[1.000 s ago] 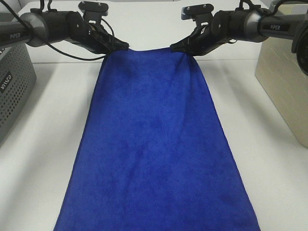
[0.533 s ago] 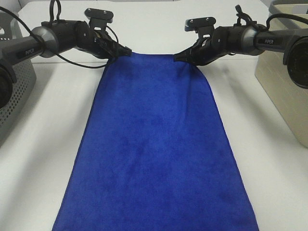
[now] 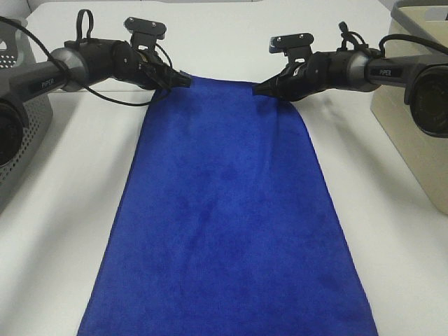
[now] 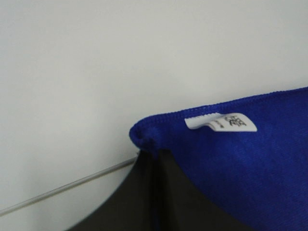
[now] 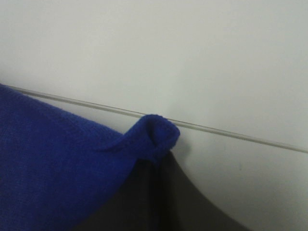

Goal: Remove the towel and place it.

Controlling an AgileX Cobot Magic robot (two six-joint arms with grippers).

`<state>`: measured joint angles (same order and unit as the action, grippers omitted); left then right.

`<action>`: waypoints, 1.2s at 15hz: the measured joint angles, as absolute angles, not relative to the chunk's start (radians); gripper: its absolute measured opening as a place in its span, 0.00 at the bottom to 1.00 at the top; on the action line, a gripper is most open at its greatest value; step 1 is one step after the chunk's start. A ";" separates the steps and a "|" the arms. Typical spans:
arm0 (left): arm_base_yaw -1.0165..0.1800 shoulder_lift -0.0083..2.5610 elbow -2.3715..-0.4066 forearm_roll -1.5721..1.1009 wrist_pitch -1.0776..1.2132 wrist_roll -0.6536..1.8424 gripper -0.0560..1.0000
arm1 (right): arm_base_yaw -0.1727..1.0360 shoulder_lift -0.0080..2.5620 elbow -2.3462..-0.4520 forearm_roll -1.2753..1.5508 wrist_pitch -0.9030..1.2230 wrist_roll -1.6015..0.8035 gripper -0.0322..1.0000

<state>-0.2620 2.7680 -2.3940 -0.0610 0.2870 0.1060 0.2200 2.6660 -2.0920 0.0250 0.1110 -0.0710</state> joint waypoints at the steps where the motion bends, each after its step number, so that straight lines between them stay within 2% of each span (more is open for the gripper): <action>1: -0.262 2.768 -2.394 -0.061 0.285 0.106 0.05 | 0.220 2.666 -2.092 0.025 0.105 -0.071 0.08; 3: -0.262 2.768 -2.394 -0.056 0.271 0.106 0.07 | 0.220 2.666 -2.092 0.025 0.086 -0.070 0.31; 4: -0.262 2.768 -2.394 -0.054 0.269 0.106 0.12 | 0.220 2.666 -2.092 0.025 0.083 -0.070 0.44; 5: -0.262 2.768 -2.394 -0.052 0.266 0.106 0.20 | 0.220 2.666 -2.092 0.025 0.079 -0.070 0.57; 7: -0.262 2.768 -2.394 -0.049 0.253 0.106 0.46 | 0.220 2.666 -2.092 0.006 0.077 -0.070 0.70; 8: -0.262 2.768 -2.394 -0.045 0.249 0.106 0.55 | 0.220 2.666 -2.092 -0.022 0.079 -0.072 0.72; 10: -0.262 2.768 -2.394 -0.016 0.246 0.106 0.63 | 0.212 2.658 -2.092 -0.074 0.099 -0.079 0.74; 14: -0.262 2.736 -2.394 0.011 0.329 0.101 0.64 | 0.197 2.580 -2.092 -0.108 0.215 -0.089 0.74; 18: -0.262 2.622 -2.394 0.011 0.621 0.023 0.64 | 0.197 2.443 -2.092 -0.039 0.516 -0.098 0.72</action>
<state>-0.2620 2.6220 -2.3940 0.0110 0.6210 0.0230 0.1970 2.4430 -2.0920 -0.0390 0.5160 -0.0980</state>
